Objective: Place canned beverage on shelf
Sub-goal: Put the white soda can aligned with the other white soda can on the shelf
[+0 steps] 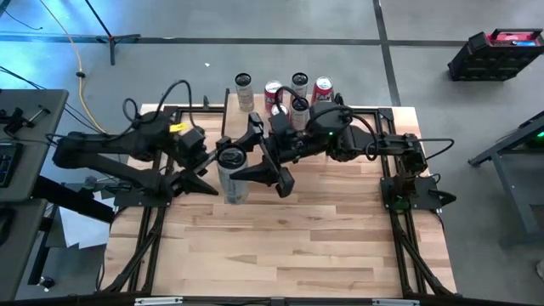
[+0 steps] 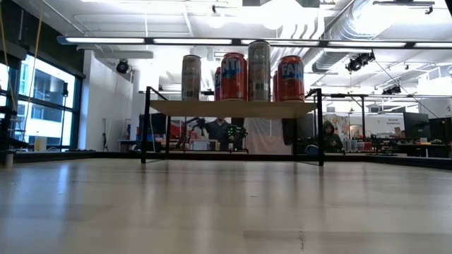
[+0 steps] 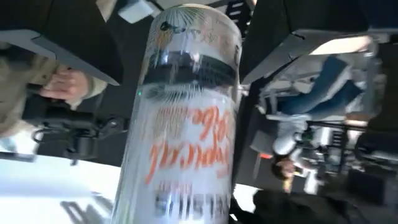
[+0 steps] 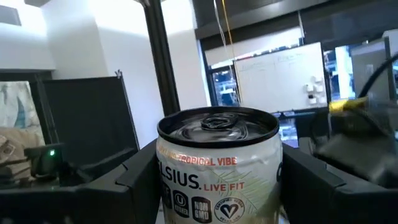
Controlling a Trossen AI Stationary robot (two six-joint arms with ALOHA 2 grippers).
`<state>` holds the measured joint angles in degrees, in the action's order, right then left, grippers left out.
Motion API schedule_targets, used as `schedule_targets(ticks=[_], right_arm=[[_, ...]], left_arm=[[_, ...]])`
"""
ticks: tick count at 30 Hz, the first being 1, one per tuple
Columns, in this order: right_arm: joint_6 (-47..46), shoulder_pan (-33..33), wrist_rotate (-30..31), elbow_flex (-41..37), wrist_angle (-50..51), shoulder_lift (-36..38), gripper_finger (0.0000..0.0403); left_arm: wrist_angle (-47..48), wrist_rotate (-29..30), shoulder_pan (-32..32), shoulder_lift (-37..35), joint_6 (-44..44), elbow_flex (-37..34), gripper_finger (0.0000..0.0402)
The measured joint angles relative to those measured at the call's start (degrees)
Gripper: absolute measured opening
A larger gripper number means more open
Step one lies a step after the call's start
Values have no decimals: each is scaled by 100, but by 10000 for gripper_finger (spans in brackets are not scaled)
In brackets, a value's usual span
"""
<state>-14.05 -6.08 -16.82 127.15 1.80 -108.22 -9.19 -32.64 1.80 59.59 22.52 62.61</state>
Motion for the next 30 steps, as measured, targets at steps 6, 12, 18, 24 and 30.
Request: schedule_targets(ticks=[6,12,18,24,30], right_arm=[[30,78,-168,0,-30,0,242],[-21,85,-427,-38,-71,0,244],[-41,96,-625,-41,143,-23,244],[151,120,-548,-59,193,-77,245],[261,124,-308,-59,170,-79,245]], left_arm=[[-842,-539,-9,512,199,-2,312],[-1610,-1047,-45,842,444,-11,312],[-2013,-1414,-48,1096,728,-13,312],[-2156,-1507,-10,1266,743,-7,312],[-2267,-1497,-9,1266,683,-2,312]])
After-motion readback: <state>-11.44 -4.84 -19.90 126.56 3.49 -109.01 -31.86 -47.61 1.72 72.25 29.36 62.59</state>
